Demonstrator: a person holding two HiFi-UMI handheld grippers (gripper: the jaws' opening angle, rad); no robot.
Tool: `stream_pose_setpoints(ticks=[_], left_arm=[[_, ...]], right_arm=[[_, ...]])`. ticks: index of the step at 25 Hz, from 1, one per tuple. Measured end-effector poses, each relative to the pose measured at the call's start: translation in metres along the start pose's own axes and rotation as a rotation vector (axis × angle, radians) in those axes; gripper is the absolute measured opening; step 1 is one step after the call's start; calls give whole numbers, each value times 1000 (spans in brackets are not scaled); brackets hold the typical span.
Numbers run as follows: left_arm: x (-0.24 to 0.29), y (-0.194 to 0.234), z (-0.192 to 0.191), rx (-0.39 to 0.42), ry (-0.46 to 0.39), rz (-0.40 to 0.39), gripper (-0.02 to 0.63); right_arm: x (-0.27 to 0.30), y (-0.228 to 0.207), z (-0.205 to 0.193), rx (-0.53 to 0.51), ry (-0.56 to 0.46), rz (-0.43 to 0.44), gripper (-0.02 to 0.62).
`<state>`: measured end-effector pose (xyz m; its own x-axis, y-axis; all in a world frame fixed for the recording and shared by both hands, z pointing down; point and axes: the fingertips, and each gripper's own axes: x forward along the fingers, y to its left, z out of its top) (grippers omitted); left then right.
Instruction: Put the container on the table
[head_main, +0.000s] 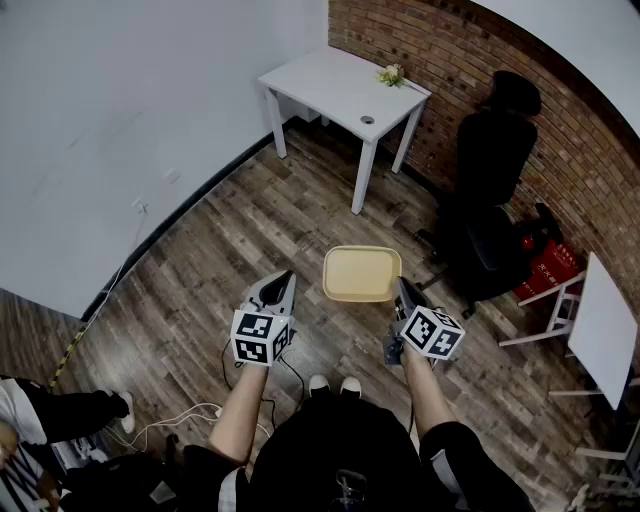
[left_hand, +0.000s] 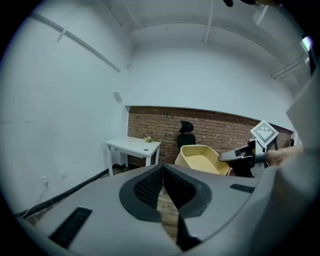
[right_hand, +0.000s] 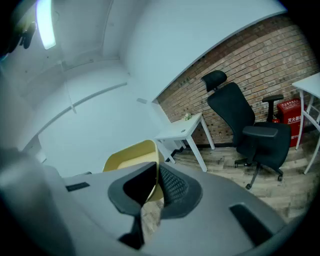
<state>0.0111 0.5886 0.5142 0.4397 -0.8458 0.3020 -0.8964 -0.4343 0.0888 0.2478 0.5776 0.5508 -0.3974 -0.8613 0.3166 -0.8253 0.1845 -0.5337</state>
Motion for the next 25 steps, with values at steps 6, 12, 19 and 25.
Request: stream_pose_setpoints(ticks=[6,12,19,25], left_arm=[[-14,-20,-1,-2,0,0,15],[-19,-31,-2,1,-6,4,15],[-19,-40,1,2,-12,-4,15],[-22,-40,-2,8,-9,-7,15]], right_arm=[[-19,-7,-1,7,14,-13,35],[-29,-11,-7,18,27,-13,35],[-38,-15,-6,14,28,-20,35],[-40,-13,-7,7,26,-23,35]])
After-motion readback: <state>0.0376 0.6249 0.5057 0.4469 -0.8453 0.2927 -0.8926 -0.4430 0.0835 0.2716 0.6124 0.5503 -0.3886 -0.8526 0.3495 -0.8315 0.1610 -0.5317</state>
